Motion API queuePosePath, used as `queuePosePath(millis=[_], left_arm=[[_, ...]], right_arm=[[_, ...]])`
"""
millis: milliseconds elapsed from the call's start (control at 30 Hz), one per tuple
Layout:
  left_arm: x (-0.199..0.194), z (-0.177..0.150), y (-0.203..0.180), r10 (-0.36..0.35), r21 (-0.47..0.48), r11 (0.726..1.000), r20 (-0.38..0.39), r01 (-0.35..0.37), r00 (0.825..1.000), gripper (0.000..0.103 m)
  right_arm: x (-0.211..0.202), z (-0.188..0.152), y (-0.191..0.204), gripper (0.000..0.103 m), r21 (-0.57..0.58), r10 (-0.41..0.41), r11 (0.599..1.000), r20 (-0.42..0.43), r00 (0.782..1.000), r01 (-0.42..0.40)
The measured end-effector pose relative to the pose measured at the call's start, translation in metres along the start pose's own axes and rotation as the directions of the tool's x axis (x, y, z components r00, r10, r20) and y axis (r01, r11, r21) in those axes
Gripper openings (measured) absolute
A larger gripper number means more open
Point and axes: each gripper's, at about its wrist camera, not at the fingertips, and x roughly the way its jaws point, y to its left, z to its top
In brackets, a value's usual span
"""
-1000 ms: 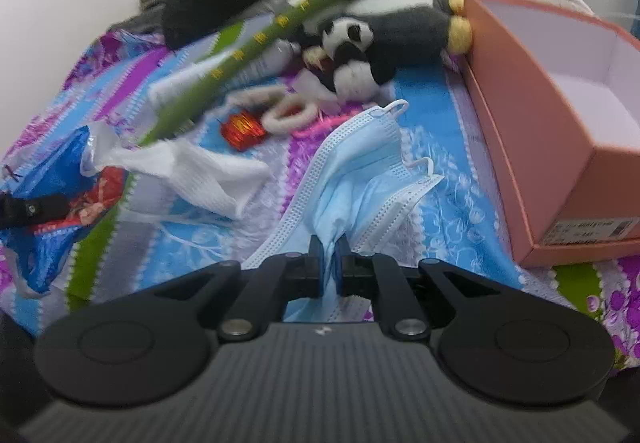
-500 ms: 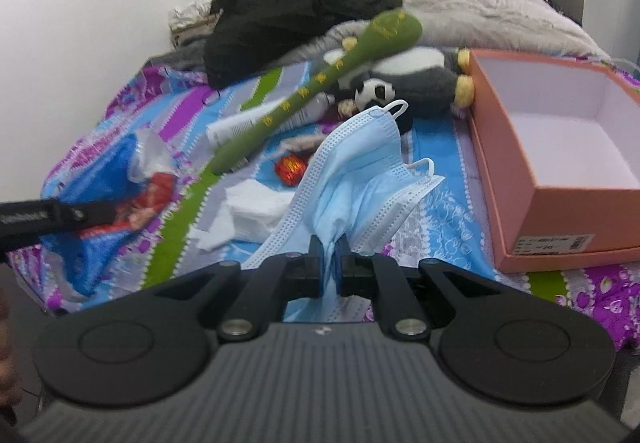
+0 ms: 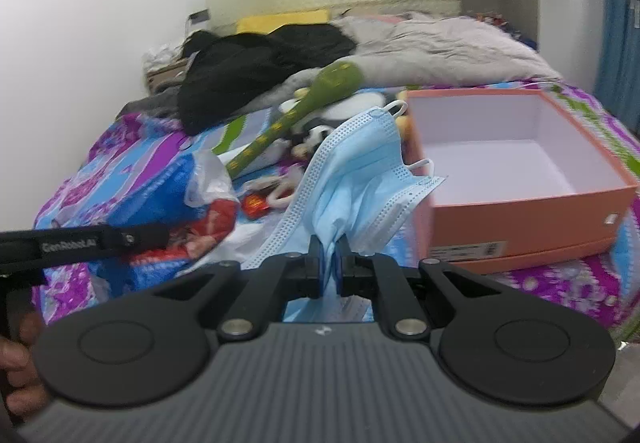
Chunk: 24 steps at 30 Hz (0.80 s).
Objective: Organize soft objects
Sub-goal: 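Carry the bag and masks into the pink box and open both tools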
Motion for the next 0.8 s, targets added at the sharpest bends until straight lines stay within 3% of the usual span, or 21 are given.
queuePosePath(millis=[333,567,700,800], left_arm=[[0.038,0.008,-0.067,-0.109,0.069,0.991,-0.039,0.111,0.993,0.020],[0.075,0.043,-0.105,-0.166,0.131,0.976,-0.057,0.172,0.984,0.020],[0.122,0.072,-0.125,-0.223,0.137,0.962,-0.111,0.237,0.969,0.020],[0.170,0.095,-0.139,-0.237,0.127,0.957,-0.176,0.261,0.955,0.020]], right_arm=[[-0.015,-0.003,-0.042,0.009,0.075,-0.108,0.992,0.033,0.994,0.105],[-0.008,0.026,-0.076,0.009,0.089,-0.154,0.985,0.093,0.984,0.146],[0.019,0.057,-0.109,0.009,0.111,-0.137,0.986,0.083,0.987,0.127],[0.046,0.079,-0.127,0.009,0.052,-0.202,0.979,0.069,0.977,0.198]])
